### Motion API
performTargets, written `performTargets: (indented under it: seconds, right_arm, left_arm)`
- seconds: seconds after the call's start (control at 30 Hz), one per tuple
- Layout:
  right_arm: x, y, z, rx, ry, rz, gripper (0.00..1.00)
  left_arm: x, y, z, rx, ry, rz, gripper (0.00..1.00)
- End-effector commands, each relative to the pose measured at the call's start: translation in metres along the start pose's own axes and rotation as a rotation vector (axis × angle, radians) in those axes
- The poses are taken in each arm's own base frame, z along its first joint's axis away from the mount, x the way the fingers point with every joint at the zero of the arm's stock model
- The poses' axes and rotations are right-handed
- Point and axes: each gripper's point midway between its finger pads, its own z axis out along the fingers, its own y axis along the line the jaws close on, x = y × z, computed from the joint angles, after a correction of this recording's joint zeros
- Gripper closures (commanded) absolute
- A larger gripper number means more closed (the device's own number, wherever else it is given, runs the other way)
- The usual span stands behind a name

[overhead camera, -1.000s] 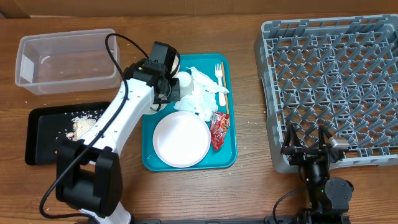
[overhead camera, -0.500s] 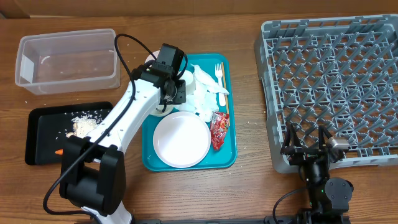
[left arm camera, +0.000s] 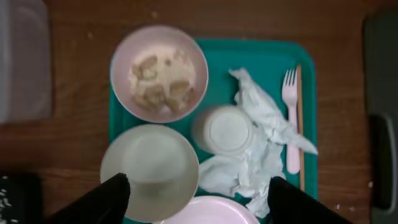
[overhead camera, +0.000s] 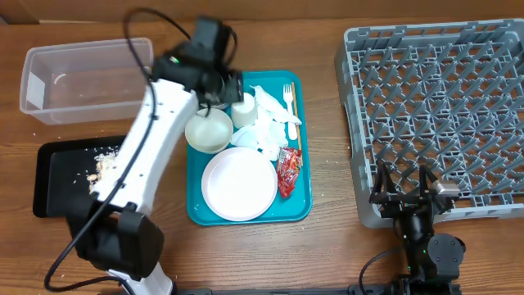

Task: Sort waste into correct bins and load items into the dishwasher rack
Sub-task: 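Grasp the second white bowl with peanut shells, left gripper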

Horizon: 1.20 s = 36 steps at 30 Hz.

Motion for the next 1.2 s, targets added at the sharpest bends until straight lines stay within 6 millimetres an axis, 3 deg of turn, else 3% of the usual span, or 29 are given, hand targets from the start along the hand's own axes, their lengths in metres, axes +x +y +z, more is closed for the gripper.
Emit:
performTargets:
  seconds: [0.0,0.1,0.17,0.27,0.4,0.57,0.8,1.03,1.17]
  right_arm:
    - [0.001,-0.003,0.000,0.012,-0.006,0.001,0.00]
    - [0.001,-0.003,0.000,0.012,-0.006,0.001,0.00]
    - [0.001,-0.003,0.000,0.012,-0.006,0.001,0.00]
    - [0.001,-0.003,0.000,0.012,-0.006,0.001,0.00]
    - [0.001,-0.003,0.000,0.012,-0.006,0.001,0.00]
    - [0.001,-0.003,0.000,0.012,-0.006,0.001,0.00]
    - [0.001,-0.003,0.000,0.012,-0.006,0.001,0.00]
    - [0.001,-0.003,0.000,0.012,-0.005,0.001,0.00]
    - [0.001,-0.003,0.000,0.012,-0.006,0.001,0.00]
  left_arm:
    - [-0.043,0.010,-0.050,0.028,-0.114,-0.031,0.26]
    - [-0.045,0.014,-0.062,0.088,-0.083,-0.052,0.28]
    - [-0.036,0.012,-0.060,0.165,-0.006,-0.044,0.25]
    - [-0.012,0.020,-0.035,0.174,0.168,-0.016,0.16]
    - [-0.003,0.021,-0.007,0.155,0.268,0.000,0.10]
    - [-0.018,0.028,0.035,0.072,0.232,0.014,0.08]
    - [-0.046,0.045,0.069,-0.038,0.125,0.042,0.10]
    - [-0.034,0.058,0.112,-0.112,0.183,-0.046,0.09]
    - [-0.030,0.065,0.126,-0.150,0.191,-0.060,0.10]
